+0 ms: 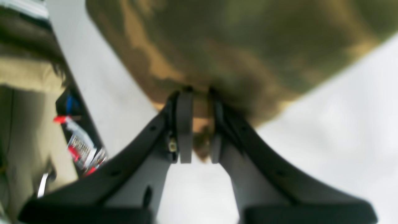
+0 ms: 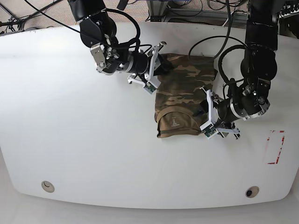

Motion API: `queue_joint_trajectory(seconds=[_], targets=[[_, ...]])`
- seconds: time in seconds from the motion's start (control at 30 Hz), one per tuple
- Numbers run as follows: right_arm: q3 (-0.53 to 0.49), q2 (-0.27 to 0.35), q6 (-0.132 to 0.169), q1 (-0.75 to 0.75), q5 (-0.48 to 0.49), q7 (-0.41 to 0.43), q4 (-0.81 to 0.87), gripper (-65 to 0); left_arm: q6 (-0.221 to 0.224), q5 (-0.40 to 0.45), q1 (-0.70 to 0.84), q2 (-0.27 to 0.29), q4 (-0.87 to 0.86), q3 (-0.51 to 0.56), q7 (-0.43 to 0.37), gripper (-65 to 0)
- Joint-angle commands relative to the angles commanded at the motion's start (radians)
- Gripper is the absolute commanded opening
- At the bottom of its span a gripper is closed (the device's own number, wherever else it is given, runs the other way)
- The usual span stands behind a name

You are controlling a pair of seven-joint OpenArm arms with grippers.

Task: Fold the T-shirt properly
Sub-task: 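Grasp the folded shirt with the left gripper and drag it toward the red square, then carry the folded shirt with the left gripper onto the red square and release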

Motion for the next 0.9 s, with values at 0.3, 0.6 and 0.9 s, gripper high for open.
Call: queue_joint_trajectory(seconds=[0.3, 0.6, 0.9], targets=[[0.150, 0.040, 0.000, -0.017, 0.002, -0.003, 0.061, -57.1, 0.245, 0.245, 0.176, 0.169, 0.025, 0.002, -0.170, -35.4], [0.276, 0.049, 0.002, -0.012, 0.002, -0.032, 0.055, -57.1, 0.443, 0.443, 0.285, 0.284, -0.058, 0.049, -0.351, -23.5], [0.354, 0.052, 0.002, -0.012, 0.002, -0.034, 0.061, -57.1, 0.440, 0.440, 0.298, 0.255, -0.247, 0.003, -0.374, -23.1]])
